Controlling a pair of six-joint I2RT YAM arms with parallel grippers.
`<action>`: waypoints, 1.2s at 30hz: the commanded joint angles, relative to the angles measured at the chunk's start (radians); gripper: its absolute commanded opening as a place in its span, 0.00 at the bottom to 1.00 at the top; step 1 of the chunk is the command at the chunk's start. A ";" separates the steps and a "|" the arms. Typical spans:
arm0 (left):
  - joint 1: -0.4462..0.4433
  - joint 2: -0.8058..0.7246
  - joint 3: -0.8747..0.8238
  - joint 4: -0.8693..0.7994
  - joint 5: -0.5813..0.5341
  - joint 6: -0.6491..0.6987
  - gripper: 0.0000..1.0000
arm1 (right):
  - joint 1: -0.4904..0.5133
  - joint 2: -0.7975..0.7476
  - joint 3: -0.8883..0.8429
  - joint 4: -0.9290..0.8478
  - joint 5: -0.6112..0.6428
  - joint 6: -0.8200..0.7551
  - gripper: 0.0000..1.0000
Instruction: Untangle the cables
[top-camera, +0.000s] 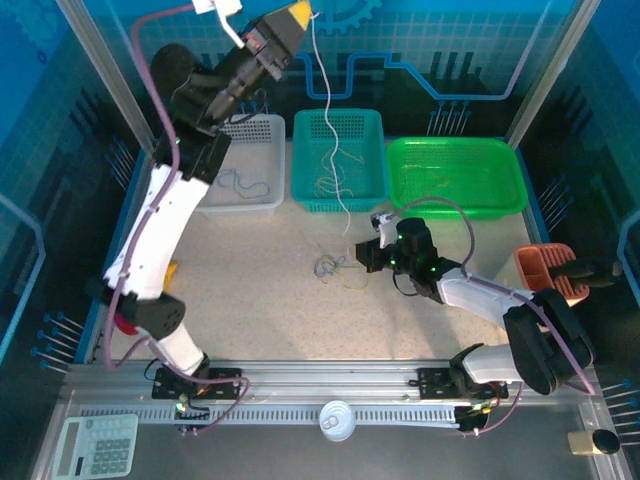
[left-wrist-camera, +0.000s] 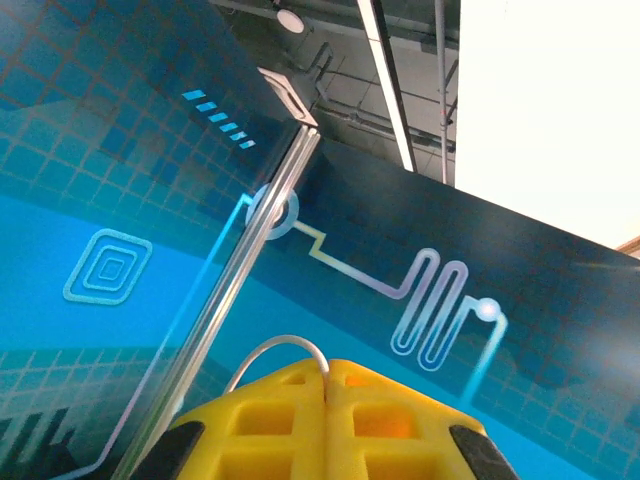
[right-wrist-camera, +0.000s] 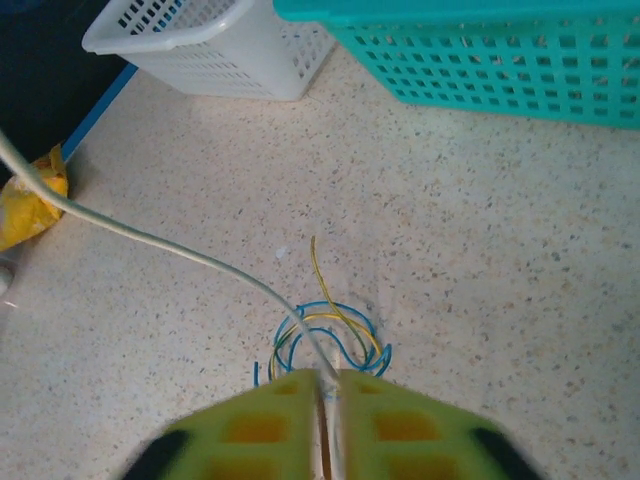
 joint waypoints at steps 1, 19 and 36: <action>0.022 0.129 0.169 0.028 0.018 0.007 0.00 | -0.012 -0.057 0.066 -0.019 -0.004 0.012 0.52; 0.105 0.507 0.234 0.178 0.018 -0.180 0.00 | -0.057 -0.312 0.022 -0.233 0.085 0.004 0.80; 0.078 0.503 -0.103 -0.177 -0.001 0.094 0.33 | -0.071 -0.402 0.057 -0.341 0.089 0.016 0.80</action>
